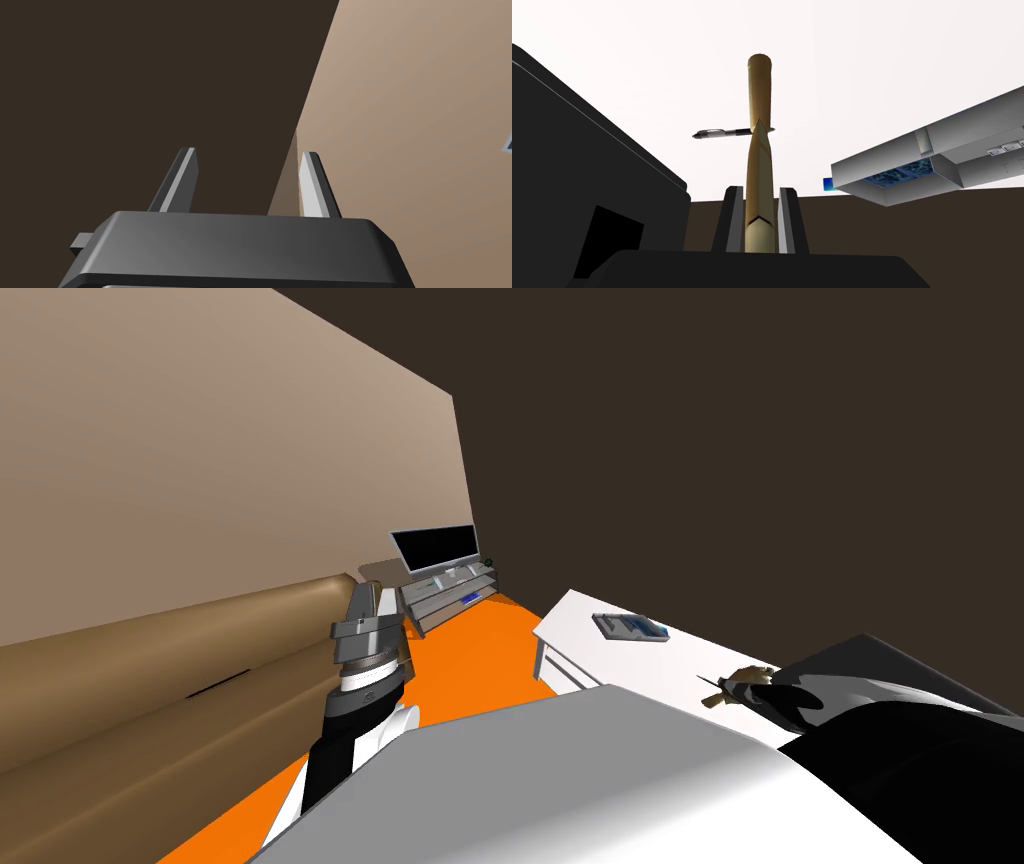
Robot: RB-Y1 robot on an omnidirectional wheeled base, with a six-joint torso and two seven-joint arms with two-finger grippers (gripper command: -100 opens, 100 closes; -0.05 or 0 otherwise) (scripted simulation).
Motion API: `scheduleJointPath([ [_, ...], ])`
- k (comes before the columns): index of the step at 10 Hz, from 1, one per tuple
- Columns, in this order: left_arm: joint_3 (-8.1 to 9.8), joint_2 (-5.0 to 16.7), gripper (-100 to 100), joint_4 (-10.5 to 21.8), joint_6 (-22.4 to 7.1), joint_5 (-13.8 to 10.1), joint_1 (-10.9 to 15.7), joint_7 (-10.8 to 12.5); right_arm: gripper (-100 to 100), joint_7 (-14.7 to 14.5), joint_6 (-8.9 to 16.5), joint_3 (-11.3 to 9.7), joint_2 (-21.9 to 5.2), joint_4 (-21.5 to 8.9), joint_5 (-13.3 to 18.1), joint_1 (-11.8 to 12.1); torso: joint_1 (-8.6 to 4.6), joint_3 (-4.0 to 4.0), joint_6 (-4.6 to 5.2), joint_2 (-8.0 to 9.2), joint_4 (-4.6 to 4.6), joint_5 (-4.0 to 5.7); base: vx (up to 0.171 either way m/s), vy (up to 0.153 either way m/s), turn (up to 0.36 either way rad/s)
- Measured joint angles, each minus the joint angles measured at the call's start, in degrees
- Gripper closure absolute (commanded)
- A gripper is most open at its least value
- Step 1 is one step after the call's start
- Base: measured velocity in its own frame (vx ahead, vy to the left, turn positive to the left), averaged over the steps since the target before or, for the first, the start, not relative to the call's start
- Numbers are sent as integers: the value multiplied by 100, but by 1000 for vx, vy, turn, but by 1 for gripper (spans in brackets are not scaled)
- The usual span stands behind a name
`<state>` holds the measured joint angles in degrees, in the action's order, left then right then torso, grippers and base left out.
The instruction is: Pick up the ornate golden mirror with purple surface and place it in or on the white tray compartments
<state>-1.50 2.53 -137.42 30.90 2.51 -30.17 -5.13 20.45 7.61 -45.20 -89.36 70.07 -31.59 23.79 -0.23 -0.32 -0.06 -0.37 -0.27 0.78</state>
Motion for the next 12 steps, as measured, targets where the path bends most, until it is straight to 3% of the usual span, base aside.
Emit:
scheduleJointPath([
  [2,0,0,0,0,0,0,0,0,100,132,-6,-248,-254,3,-206,-183,-6,0,-2,-2,2,0,62,-31,166],
  [6,1,1,0,0,0,0,0,0,100,675,88,-27,-755,206,-11,11,-13,-8,-20,-20,3,-5,85,-58,207],
  [8,1,0,0,0,0,0,0,0,100,730,51,-219,-885,117,-103,-220,-4,7,-10,5,9,-7,58,-59,197],
  [9,1,1,0,0,0,0,0,0,100,820,56,-237,-1002,131,-83,-250,-2,6,-17,2,10,-10,72,-60,186],
  [10,1,0,0,0,0,0,-1,0,100,991,64,-111,-1094,162,54,-145,4,5,-12,1,10,-11,75,-59,192],
  [12,1,0,0,0,0,0,-1,0,100,1113,119,-206,-1287,190,21,-322,12,6,-14,2,11,-15,58,-53,152],
])
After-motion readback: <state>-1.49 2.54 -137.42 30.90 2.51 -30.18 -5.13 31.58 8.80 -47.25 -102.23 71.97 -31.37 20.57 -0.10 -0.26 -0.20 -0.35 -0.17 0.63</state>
